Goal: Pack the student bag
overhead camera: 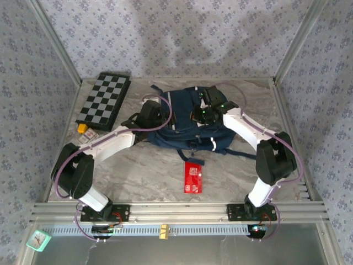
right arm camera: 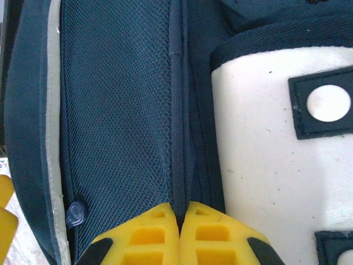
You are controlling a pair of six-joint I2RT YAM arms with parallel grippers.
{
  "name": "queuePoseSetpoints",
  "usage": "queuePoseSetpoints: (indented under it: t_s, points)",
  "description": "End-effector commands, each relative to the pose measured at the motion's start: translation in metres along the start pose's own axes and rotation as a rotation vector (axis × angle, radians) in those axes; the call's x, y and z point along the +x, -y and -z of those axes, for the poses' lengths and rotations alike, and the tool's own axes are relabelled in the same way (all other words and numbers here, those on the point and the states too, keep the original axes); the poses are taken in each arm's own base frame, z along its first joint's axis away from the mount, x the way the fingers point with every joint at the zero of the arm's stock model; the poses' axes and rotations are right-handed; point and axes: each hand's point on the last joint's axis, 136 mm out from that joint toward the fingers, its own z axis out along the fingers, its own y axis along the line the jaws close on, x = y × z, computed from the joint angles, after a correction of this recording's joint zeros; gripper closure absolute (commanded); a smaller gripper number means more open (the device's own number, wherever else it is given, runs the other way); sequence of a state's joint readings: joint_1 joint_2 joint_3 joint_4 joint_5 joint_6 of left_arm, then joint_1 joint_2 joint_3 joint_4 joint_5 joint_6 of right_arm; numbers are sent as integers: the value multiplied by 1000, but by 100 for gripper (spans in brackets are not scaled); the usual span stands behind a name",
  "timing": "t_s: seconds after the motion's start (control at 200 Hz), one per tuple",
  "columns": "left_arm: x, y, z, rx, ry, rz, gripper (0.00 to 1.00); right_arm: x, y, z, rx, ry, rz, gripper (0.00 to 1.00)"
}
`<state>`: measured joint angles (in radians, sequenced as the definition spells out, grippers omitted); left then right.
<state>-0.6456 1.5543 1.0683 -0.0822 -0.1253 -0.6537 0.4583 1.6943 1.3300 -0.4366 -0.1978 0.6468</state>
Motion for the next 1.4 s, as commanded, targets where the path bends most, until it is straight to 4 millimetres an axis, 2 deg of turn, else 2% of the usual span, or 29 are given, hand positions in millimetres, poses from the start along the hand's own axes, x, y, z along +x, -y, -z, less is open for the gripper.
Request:
queuePoseSetpoints:
  t_s: [0.0, 0.145, 0.3, 0.55, 0.735, 0.88, 1.084, 1.199, 1.274, 1.399]
  points:
    - [-1, 8, 20, -15, 19, -40, 21, -28, -18, 27, -81, 123, -58, 100]
    - [31, 20, 35, -36, -2, -102, 13, -32, -21, 35, -91, 141, -94, 100]
    - [40, 39, 47, -72, 56, -139, 1, -36, -22, 37, -101, 154, -126, 100]
    - [54, 43, 38, -186, 73, -152, 0, -39, -24, 34, -104, 146, -141, 100]
    - [60, 46, 27, -188, 75, -59, 0, -40, -26, 31, -118, 140, -154, 100]
    - [65, 53, 12, -180, 82, -74, 0, -42, -27, 31, -125, 142, -155, 100]
    - [61, 57, 0, -227, 83, -105, 0, -43, -28, 30, -128, 139, -157, 100]
    - [52, 36, 2, -315, 85, -53, 0, -42, -26, 29, -126, 138, -156, 100]
    - [46, 29, 7, -302, 101, -14, 2, -42, -24, 27, -119, 135, -155, 100]
    - [38, 20, 26, -276, 148, 17, 12, -41, -22, 24, -121, 130, -157, 100]
